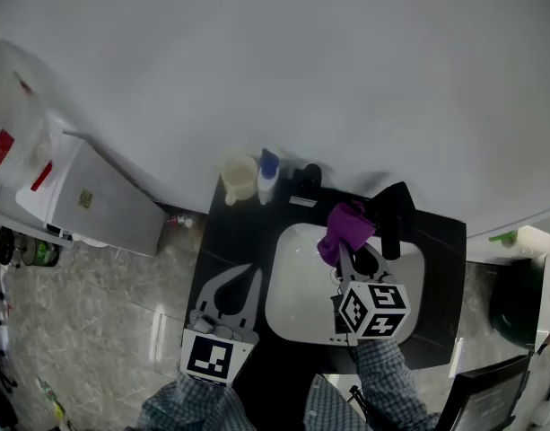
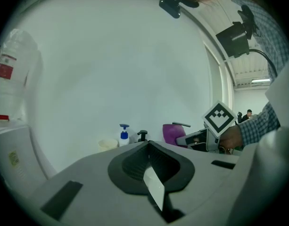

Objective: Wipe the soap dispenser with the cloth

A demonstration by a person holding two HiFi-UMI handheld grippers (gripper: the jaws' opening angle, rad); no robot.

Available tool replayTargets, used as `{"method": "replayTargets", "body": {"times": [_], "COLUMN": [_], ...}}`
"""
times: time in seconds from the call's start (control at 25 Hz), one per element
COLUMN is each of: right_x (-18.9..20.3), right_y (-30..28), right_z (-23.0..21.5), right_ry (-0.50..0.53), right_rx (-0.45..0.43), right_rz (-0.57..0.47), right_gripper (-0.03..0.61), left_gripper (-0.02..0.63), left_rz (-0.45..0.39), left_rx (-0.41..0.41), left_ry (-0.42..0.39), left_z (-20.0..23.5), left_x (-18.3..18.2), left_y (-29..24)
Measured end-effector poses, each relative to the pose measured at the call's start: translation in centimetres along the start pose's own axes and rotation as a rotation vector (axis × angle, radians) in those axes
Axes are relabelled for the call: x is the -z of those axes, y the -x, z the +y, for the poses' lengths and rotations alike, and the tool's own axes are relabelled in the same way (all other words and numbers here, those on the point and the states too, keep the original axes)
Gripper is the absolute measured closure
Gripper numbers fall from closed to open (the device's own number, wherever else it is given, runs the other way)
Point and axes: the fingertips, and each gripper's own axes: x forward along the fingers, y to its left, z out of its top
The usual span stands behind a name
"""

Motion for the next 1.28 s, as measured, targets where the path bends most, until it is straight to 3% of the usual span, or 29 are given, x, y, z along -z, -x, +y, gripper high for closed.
{"method": "replayTargets", "body": {"times": [0.52,0.88,1.28], "right_x": [1.0,2.1,4.3], "right_y": [5.9,9.1,17.0], "right_z": [2.8,3.8,4.3], "right_ry": [-0.016,-0.033,-0.019], "right_rx": [0.046,0.041,0.010], "right_rz": [-0.070,-0.094,-0.140], "right_gripper": [0.503,0.503,0.503], "left_gripper": [0.612,0.612,0.612], "left_rz": [-0.029,-0.058,-0.060], "left_rx": [0.066,0.058,0.055], "left_ry": [-0.034,-0.053,-0.070], "left_z": [-1.0,-2.7,-8.9], "left_x": [-0.1,-0.5,0.9], "left_y": [2.7,5.6,11.0]}}
